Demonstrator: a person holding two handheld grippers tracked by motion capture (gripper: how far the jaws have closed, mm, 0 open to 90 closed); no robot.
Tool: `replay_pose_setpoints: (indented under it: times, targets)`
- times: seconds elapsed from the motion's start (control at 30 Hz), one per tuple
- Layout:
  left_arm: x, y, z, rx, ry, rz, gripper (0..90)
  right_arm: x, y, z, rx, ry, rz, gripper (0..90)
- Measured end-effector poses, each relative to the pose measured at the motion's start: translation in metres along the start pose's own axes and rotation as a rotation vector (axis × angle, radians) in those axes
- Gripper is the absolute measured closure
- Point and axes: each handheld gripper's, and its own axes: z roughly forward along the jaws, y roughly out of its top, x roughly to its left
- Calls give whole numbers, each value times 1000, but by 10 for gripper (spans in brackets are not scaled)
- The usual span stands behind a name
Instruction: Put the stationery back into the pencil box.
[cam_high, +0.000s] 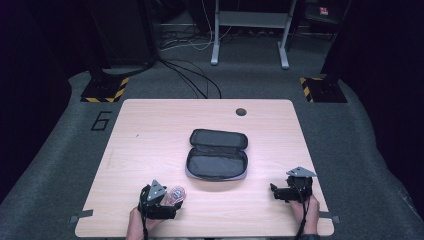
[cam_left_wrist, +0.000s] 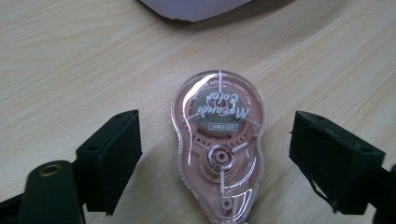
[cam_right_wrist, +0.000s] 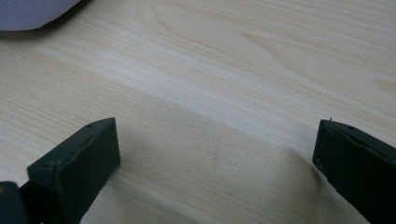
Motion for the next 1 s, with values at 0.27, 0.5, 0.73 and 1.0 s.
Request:
replay_pose_setpoints:
  times: [0.27,0.5,0.73,1.0]
  targets:
    - [-2,-1,0,-12,14,11,380,0,0,0,-1,-1,-5,1]
    - [-5,0,2,4,27,41,485,-1,0,0,0,3,-5,1]
    - [-3,-2,1,-14,24,13,498,-1,0,0,-5,4,-14,1]
    - [2,-3,-6,-50,5,-6,502,-2,0,0,-4,6,-16,1]
